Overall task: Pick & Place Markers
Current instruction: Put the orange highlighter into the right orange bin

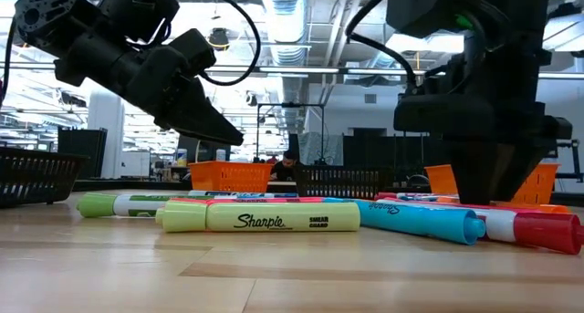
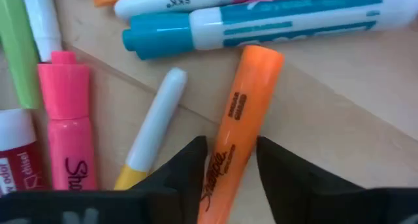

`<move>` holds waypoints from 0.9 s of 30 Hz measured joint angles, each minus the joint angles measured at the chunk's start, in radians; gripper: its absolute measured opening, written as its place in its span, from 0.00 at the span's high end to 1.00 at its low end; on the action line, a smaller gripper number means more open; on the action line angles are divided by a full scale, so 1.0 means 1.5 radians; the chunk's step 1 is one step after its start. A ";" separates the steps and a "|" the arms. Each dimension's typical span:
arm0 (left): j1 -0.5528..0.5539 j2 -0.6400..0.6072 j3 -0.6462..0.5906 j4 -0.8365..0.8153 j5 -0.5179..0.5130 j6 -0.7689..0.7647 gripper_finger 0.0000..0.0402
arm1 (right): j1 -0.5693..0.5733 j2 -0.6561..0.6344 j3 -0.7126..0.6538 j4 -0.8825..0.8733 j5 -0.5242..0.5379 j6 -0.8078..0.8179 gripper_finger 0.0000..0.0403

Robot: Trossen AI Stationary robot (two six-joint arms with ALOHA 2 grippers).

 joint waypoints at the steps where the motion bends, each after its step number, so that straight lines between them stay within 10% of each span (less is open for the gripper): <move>1: 0.002 0.000 0.000 0.000 0.000 0.001 0.63 | -0.003 0.000 0.000 0.002 0.000 -0.001 0.72; 8: 0.014 0.000 0.000 0.001 0.004 0.001 0.63 | -0.002 -0.024 0.011 0.000 0.025 -0.014 0.89; 27: 0.022 0.000 0.000 0.003 0.003 0.001 0.63 | -0.054 -0.147 0.034 -0.466 0.271 0.163 0.85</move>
